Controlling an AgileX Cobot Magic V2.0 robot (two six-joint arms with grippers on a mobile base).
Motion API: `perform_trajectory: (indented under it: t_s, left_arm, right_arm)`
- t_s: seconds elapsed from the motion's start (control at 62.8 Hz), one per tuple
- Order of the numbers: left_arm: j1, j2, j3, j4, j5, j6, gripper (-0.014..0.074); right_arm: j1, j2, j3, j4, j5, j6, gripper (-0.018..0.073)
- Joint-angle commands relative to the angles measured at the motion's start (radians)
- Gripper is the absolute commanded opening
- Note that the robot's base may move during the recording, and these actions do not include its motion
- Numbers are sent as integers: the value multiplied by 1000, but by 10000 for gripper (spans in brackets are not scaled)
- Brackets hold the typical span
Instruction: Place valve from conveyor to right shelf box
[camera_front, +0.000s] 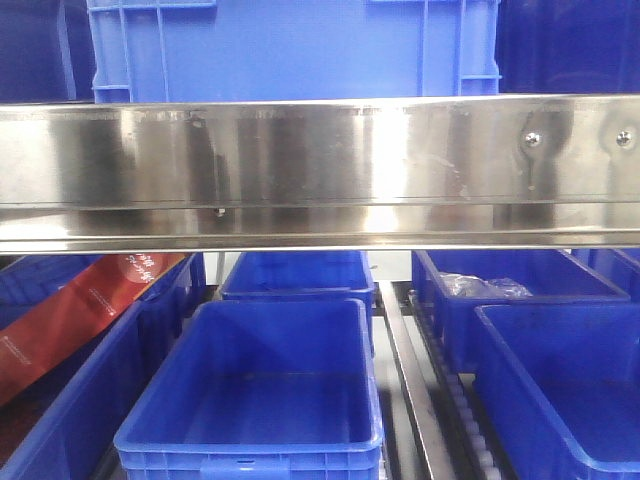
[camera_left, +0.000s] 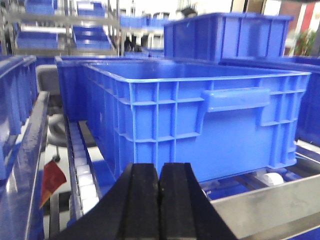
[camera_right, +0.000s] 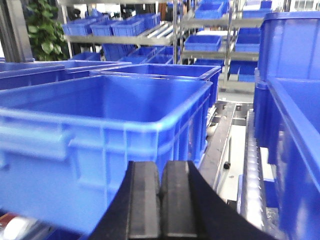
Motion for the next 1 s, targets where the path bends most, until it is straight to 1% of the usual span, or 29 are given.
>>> perform_trajectory:
  t_s: [0.0, 0.111, 0.223, 0.541, 0.589, 0.637, 0.669, 0.764, 0.892, 0.987]
  left_arm:
    - [2, -71, 24, -8, -27, -8, -110]
    - [2, -129, 31, -8, -25, -8, -110]
    - [2, -168, 31, -8, -27, -8, -110]
    - [2, -180, 31, -8, -27, -8, -110]
    - [2, -180, 31, -8, -27, -8, -110]
    - [2, -180, 31, -8, -27, -8, -110]
    - [2, -180, 31, -8, -27, -8, -110]
    - [2, -180, 31, -8, -27, -8, -110]
    - [2, -180, 31, -8, -27, -8, -110]
    - [2, -180, 31, -8, -27, -8, -110]
  right_arm:
    - [-4, -84, 39, -8, -31, -3, -162]
    - [-4, -161, 52, -8, 8, -3, -162]
    - [-4, -205, 52, -8, 10, -3, -162]
    - [-4, -236, 52, -8, 6, -3, -162]
    - [-5, -236, 63, -29, -12, -3, -162]
    - [-9, -247, 95, -72, -52, -3, -162]
    - [-15, -258, 118, -77, -68, -3, -162]
    - [-75, -324, 223, -77, -61, -3, -162]
    - [-212, -429, 380, -79, -52, -3, -162]
    - [-291, -506, 477, -89, -52, -3, -162]
